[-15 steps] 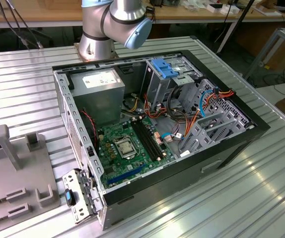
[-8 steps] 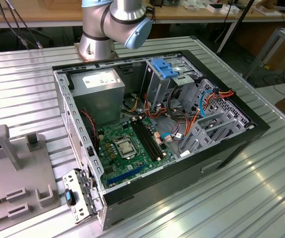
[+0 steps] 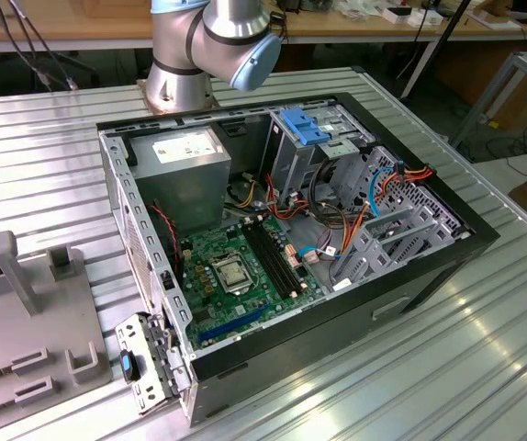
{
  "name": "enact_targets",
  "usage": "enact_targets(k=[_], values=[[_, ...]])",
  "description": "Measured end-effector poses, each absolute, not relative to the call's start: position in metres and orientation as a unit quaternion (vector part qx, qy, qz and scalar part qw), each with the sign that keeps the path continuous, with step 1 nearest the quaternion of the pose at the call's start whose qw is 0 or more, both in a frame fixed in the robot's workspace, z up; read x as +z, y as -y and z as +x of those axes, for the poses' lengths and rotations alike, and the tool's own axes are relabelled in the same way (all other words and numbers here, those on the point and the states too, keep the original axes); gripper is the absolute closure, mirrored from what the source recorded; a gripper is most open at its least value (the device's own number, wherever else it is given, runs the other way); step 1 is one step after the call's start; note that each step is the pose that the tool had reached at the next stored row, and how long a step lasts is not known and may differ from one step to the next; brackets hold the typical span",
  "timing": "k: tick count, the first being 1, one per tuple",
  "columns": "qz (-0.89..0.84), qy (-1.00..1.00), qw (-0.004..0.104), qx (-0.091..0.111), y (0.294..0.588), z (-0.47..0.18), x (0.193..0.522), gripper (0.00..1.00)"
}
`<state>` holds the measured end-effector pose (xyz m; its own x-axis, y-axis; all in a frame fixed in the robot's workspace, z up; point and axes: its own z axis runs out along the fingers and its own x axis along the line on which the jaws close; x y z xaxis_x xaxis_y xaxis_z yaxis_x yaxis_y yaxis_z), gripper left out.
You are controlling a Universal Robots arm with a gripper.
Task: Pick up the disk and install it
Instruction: 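Pick up the disk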
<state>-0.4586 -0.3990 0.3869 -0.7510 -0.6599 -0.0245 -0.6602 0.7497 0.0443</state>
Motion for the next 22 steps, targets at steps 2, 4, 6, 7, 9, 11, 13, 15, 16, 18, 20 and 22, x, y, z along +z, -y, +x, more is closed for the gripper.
enact_targets(k=[2,4,6,7,9,11,13,15,16,18,20,22], values=[[-0.386,-0.922,0.003,0.025,0.3990,-0.4586,0.3868,0.89],[-0.406,-0.913,0.002,0.025,0.3990,-0.4586,0.3868,0.89],[-0.426,-0.904,0.002,0.025,0.3990,-0.4586,0.3867,0.89],[-0.443,-0.896,0.001,0.025,0.3990,-0.4586,0.3867,0.89],[-0.472,-0.881,0.000,0.025,0.3990,-0.4586,0.3866,0.89],[-0.490,-0.871,0.000,0.025,0.3990,-0.4585,0.3866,0.89],[-0.520,-0.854,-0.001,0.025,0.3990,-0.4585,0.3866,0.89],[-0.538,-0.843,-0.002,0.025,0.3990,-0.4585,0.3865,0.89],[-0.545,-0.838,-0.002,0.025,0.3990,-0.4585,0.3865,0.89],[-0.565,-0.824,-0.003,0.024,0.3990,-0.4585,0.3865,0.89],[-0.583,-0.812,-0.003,0.024,0.3990,-0.4586,0.3864,0.89],[-0.604,-0.796,-0.004,0.024,0.3990,-0.4586,0.3863,0.89]])
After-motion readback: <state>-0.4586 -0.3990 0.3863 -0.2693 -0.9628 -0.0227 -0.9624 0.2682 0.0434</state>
